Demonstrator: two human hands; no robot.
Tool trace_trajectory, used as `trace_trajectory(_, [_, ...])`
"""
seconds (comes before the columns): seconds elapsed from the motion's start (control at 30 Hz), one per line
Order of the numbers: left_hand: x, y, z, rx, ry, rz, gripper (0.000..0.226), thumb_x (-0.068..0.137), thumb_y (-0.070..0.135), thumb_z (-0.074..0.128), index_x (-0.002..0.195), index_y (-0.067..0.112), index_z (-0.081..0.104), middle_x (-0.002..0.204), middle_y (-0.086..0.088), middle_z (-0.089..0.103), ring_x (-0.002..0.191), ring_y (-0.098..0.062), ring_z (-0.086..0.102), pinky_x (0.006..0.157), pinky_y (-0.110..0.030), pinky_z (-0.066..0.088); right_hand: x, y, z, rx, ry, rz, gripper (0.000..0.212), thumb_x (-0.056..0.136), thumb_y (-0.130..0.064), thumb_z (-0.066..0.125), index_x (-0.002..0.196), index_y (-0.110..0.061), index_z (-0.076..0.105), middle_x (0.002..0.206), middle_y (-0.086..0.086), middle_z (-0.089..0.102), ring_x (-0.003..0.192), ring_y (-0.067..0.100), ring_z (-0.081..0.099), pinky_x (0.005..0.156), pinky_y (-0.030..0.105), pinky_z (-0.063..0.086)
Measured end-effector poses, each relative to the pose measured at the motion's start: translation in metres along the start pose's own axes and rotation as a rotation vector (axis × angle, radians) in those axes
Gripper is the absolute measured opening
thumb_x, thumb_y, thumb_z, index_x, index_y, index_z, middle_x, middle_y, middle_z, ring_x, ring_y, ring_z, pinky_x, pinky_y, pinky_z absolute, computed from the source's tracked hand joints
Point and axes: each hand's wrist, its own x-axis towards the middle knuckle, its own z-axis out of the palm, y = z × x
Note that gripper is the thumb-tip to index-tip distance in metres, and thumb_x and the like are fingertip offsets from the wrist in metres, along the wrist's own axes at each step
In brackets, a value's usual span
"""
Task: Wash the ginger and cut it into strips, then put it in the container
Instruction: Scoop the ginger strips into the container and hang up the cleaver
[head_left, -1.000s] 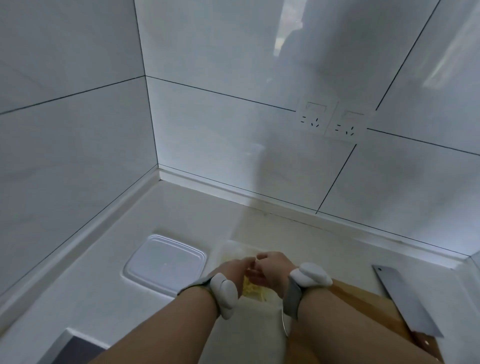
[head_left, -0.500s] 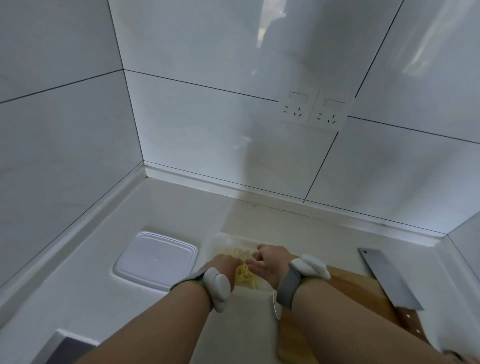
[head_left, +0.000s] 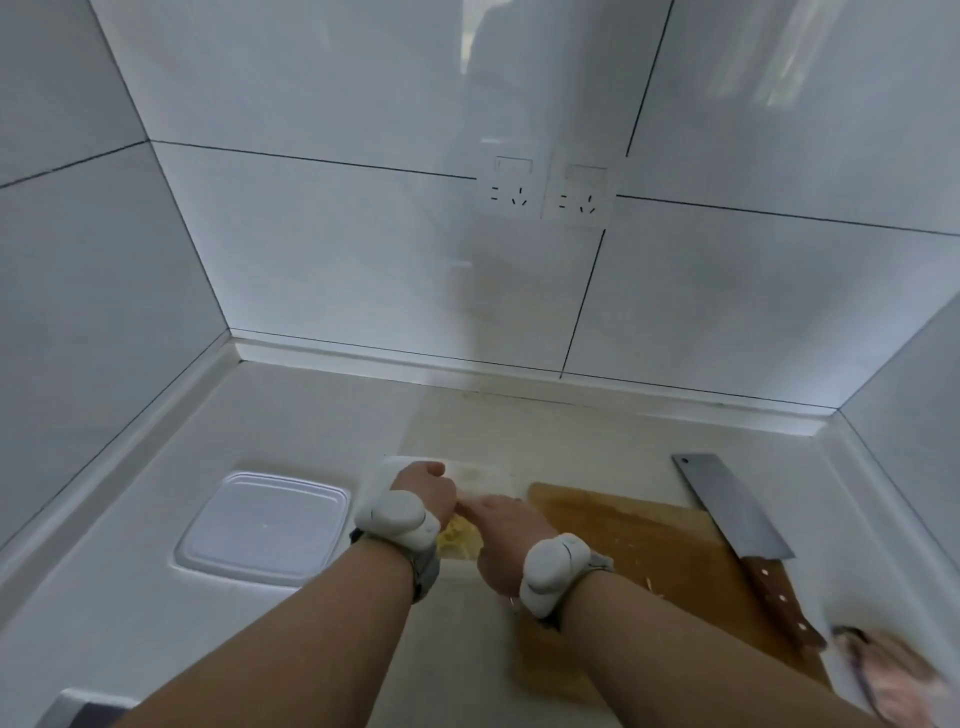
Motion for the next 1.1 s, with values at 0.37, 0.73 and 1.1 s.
trace_trajectory(0.37, [-0.040, 0.008, 0.111, 0.745, -0.336, 0.587, 0.050, 0.094, 0.004, 0.045, 0.140, 0.023, 0.044, 0.146, -0.003, 0.040, 0.130, -0.021, 0.042, 0.107, -0.028, 0.034, -0.061, 0.133, -0.003, 0.096, 0.003, 0.343, 0.040, 0.103, -0.009, 0.037, 0.139, 0.004, 0.049, 0.143, 0.024, 0.047, 0.133, 0.034, 0.044, 0.109, 0.038, 0.035])
trace_trajectory(0.73, [-0.068, 0.003, 0.166, 0.885, -0.290, 0.511, 0.032, 0.094, 0.013, 0.045, 0.125, 0.018, 0.052, 0.127, -0.003, 0.043, 0.121, -0.023, 0.040, 0.097, -0.034, 0.043, -0.077, 0.163, 0.020, 0.034, -0.078, 0.112, 0.031, 0.099, -0.011, 0.050, 0.126, -0.017, 0.063, 0.131, 0.004, 0.058, 0.114, 0.023, 0.058, 0.099, 0.035, 0.049])
trace_trajectory(1.1, [-0.088, 0.027, 0.180, 0.582, 0.000, 0.601, 0.024, 0.096, 0.027, 0.049, 0.118, 0.027, 0.061, 0.116, 0.003, 0.060, 0.102, -0.015, 0.056, 0.087, -0.028, 0.048, -0.103, 0.209, 0.001, 0.428, 0.364, 0.312, 0.032, 0.100, -0.012, 0.047, 0.125, -0.019, 0.066, 0.125, -0.002, 0.066, 0.111, 0.015, 0.061, 0.092, 0.023, 0.048])
